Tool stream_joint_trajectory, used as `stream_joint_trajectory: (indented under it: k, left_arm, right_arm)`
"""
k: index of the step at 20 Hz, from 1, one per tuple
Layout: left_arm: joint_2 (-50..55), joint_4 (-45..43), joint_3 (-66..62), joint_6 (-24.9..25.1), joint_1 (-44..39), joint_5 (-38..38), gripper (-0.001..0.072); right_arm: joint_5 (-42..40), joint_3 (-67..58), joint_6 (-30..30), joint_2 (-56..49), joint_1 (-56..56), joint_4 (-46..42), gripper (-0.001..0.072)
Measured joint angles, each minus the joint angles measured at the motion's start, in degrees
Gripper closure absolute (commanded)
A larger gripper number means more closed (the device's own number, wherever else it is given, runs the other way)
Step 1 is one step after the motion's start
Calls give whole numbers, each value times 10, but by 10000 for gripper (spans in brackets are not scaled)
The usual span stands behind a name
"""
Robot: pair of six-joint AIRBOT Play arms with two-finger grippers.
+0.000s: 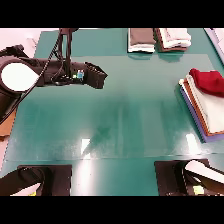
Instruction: Fold the shirts.
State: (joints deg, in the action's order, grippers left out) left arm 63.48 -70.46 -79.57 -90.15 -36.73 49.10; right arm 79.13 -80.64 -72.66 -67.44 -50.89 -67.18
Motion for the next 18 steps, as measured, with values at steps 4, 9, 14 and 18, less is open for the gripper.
stream_joint_trajectory:
  k: [4, 9, 14, 18]
  left_arm:
    - [0, 0, 0, 2, 0, 0, 683]
    - [0, 0, 0, 2, 0, 0, 683]
    - [0, 0, 0, 5, 0, 0, 682]
    - [0, 0, 0, 6, 0, 0, 682]
  right_arm:
    - [3, 102, 3, 43, -38, -49, 249]
    - [4, 128, 3, 79, -106, -73, 244]
    - [-5, 70, 3, 101, -137, -32, 245]
    - [-30, 33, 3, 106, -47, 75, 246]
